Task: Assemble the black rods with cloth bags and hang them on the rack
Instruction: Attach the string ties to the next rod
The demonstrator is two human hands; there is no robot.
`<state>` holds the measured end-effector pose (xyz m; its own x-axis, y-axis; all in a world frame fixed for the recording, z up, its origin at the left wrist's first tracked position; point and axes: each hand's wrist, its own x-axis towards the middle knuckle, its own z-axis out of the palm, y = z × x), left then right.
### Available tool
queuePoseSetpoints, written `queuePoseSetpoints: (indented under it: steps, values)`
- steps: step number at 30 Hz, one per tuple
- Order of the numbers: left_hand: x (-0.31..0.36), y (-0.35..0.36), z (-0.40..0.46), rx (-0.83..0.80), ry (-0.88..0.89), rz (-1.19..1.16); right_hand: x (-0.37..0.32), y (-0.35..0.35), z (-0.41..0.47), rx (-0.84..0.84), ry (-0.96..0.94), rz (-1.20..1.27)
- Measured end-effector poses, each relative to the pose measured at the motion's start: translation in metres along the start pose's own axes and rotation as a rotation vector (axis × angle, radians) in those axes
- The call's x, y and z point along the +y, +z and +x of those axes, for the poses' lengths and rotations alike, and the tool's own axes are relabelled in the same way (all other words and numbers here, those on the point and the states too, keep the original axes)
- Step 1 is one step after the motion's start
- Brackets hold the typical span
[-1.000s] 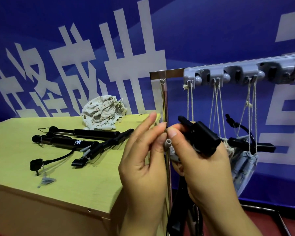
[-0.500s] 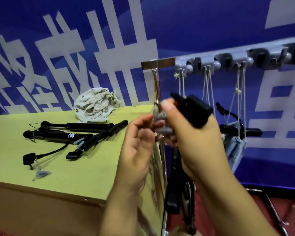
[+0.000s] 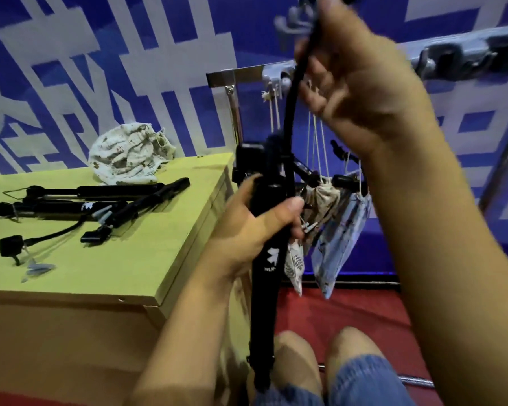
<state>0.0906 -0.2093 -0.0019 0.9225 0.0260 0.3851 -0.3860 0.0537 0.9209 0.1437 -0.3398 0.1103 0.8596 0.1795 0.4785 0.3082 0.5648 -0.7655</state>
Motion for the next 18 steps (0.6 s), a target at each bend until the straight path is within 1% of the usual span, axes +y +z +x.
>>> queuePoseSetpoints:
  steps: [2,4,8,10,11,13,14,16,18]
  values:
    - [0.016,-0.004,0.011,0.098,0.027,0.005,0.004,-0.019,-0.011,-0.057,0.052,-0.278]
    - [0.036,-0.01,0.025,0.223,0.083,-0.006,0.018,-0.031,-0.028,-0.146,0.113,-0.433]
    - [0.075,-0.016,0.049,0.358,0.222,-0.061,0.072,-0.031,-0.057,-0.448,0.348,-0.592]
    - [0.089,-0.017,0.059,0.389,0.263,-0.049,0.098,-0.026,-0.061,-0.493,0.351,-0.683]
    - [0.095,-0.019,0.065,0.399,0.269,-0.022,0.108,-0.023,-0.058,-0.471,0.338,-0.686]
    - [0.101,-0.025,0.078,0.389,0.25,0.052,0.119,-0.016,-0.051,-0.389,0.317,-0.633]
    - [0.102,-0.029,0.084,0.358,0.233,0.101,0.119,-0.013,-0.048,-0.359,0.317,-0.582]
    - [0.106,-0.05,0.103,0.24,0.171,0.259,0.123,-0.01,-0.032,-0.316,0.329,-0.45]
    - [0.109,-0.081,0.121,0.103,0.081,0.477,0.122,-0.012,-0.016,-0.3,0.335,-0.4]
